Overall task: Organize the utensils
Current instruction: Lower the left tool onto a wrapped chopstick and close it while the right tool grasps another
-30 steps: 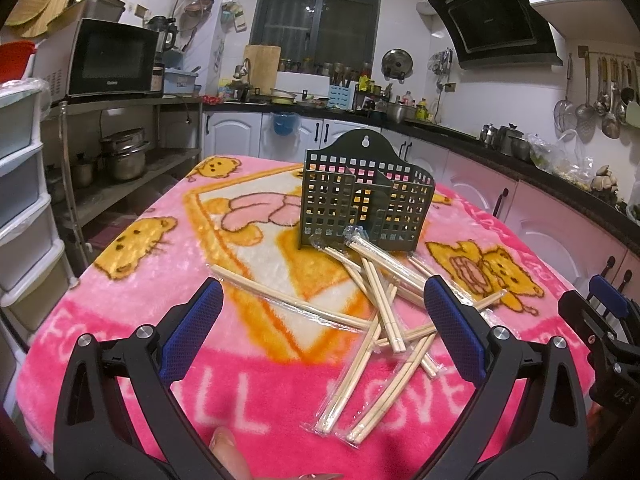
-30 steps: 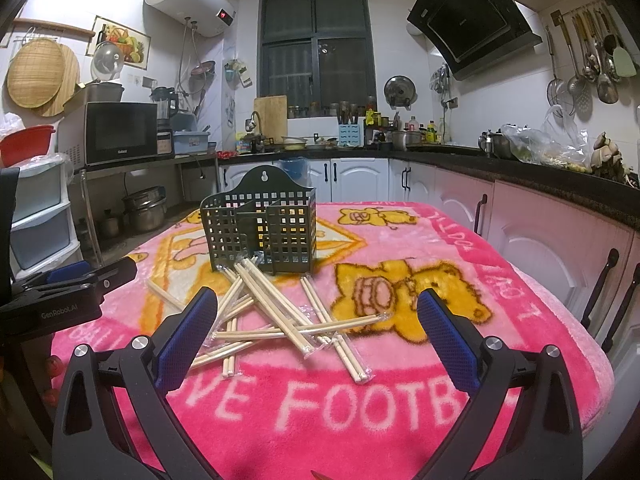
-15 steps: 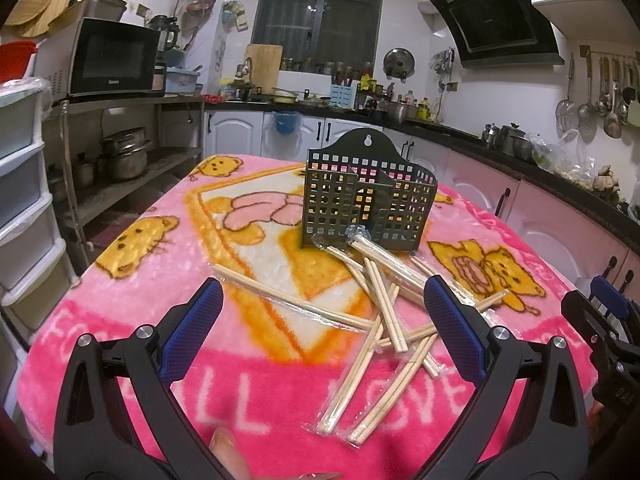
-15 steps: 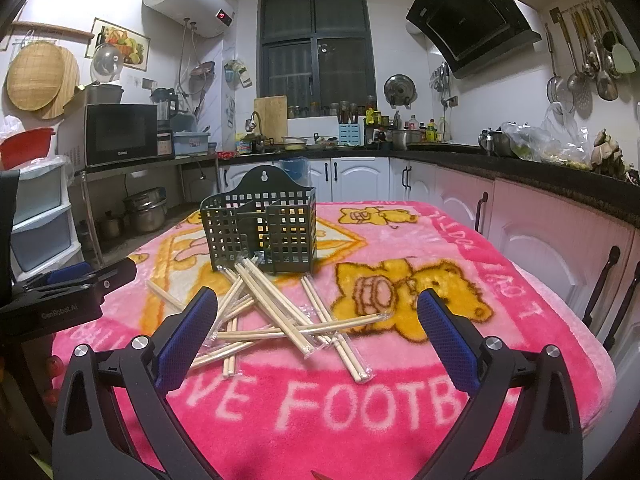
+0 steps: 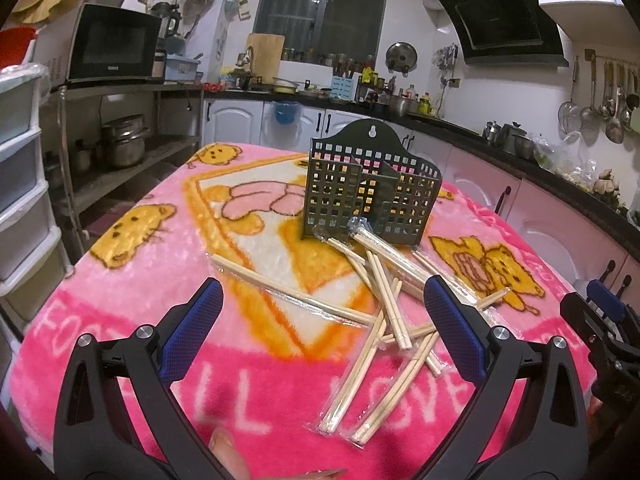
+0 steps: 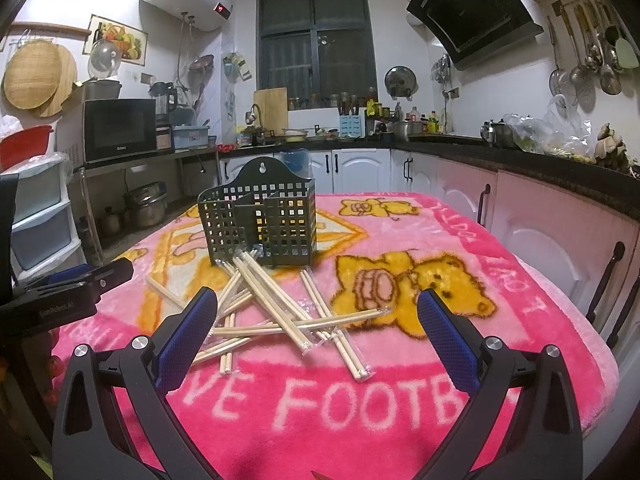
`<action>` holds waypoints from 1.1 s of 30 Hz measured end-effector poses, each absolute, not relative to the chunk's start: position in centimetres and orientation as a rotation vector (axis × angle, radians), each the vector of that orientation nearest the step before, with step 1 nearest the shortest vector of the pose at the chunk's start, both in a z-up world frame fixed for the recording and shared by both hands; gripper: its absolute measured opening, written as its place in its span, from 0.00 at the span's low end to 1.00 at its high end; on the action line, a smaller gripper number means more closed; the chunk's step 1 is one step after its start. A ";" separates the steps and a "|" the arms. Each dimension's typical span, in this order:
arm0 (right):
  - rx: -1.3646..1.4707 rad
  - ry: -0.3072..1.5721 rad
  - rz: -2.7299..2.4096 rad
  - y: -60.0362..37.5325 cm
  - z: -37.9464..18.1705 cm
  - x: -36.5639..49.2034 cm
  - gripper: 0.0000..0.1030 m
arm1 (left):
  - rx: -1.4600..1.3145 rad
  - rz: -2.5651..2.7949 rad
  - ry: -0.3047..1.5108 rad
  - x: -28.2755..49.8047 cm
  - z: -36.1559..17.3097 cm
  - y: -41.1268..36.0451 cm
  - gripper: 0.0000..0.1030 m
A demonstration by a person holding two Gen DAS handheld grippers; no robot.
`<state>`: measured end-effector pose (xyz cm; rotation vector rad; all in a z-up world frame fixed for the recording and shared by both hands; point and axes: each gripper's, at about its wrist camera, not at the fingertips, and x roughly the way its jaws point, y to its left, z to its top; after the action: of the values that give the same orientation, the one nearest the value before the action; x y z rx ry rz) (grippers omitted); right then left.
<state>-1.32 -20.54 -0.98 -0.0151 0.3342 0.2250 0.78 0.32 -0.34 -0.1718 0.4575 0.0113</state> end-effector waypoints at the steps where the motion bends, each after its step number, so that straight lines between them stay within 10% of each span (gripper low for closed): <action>1: -0.017 0.342 0.231 -20.4 -1.0 -1.2 0.94 | -0.177 0.012 0.463 0.9 -0.5 0.5 0.90; 33: 0.356 0.861 0.320 -25.1 -5.3 10.0 0.92 | -0.426 -0.043 0.798 9.8 -4.6 7.4 0.90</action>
<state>9.96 -25.13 -5.33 0.3556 0.8608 0.3196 9.80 7.39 -4.60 -0.4260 0.7978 -0.0432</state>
